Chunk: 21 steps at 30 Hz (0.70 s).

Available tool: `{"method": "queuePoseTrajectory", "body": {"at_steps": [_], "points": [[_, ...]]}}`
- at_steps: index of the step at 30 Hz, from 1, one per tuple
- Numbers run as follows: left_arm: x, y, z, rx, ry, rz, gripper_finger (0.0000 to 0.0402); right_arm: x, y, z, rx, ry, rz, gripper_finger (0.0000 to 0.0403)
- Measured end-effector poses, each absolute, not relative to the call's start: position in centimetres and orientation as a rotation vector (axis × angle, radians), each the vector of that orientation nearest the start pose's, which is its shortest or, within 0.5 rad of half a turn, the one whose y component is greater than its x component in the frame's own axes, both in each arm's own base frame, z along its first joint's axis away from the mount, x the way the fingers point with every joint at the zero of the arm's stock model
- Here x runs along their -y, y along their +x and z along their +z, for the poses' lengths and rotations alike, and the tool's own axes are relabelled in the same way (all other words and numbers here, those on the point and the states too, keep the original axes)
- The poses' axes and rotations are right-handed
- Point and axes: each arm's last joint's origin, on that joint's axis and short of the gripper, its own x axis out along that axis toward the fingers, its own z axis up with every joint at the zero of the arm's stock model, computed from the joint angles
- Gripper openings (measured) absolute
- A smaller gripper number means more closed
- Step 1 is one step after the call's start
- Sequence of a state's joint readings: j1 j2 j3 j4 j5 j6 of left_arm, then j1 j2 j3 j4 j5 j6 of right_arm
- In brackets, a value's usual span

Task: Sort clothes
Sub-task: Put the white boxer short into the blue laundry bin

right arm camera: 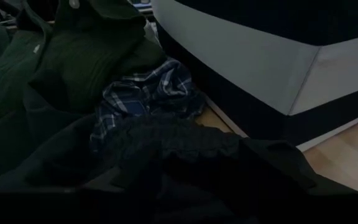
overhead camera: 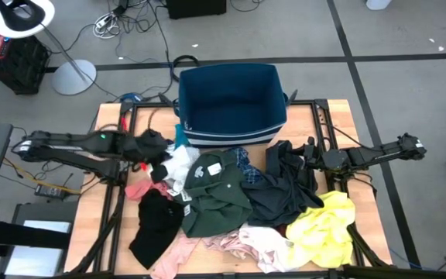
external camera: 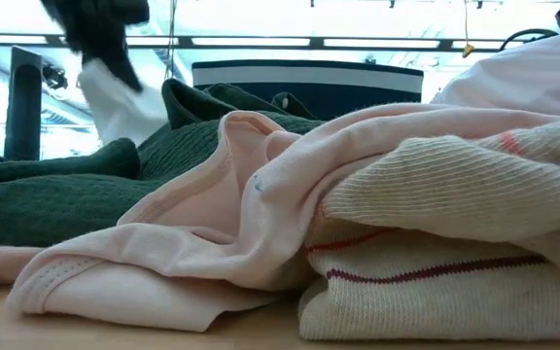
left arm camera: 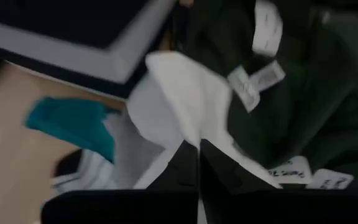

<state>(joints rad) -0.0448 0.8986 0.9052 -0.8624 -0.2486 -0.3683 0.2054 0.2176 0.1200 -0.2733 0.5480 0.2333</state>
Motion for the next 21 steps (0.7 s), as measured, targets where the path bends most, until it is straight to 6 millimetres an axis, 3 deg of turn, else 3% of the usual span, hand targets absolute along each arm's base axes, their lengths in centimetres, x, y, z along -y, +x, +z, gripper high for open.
{"method": "queuePoseTrajectory", "body": {"at_steps": [8, 13, 17, 21], "points": [[-0.4, 14.5, 38.2, -0.605, -0.152, 0.425, 0.0001, -0.5, 9.9, 16.3, -0.301, 0.093, -0.376, 0.0216], [-0.7, 13.8, 42.0, -0.490, -0.049, 0.488, 0.0001, -0.5, 9.9, 16.3, -0.301, 0.093, -0.377, 0.0216], [-1.2, 14.3, 44.7, -0.371, 0.045, 0.552, 0.0000, -0.5, 9.9, 16.3, -0.301, 0.093, -0.377, 0.0216], [-2.4, 16.1, 47.7, -0.243, 0.142, 0.603, 0.0000, -0.5, 9.9, 16.3, -0.301, 0.093, -0.376, 0.0216]]}}
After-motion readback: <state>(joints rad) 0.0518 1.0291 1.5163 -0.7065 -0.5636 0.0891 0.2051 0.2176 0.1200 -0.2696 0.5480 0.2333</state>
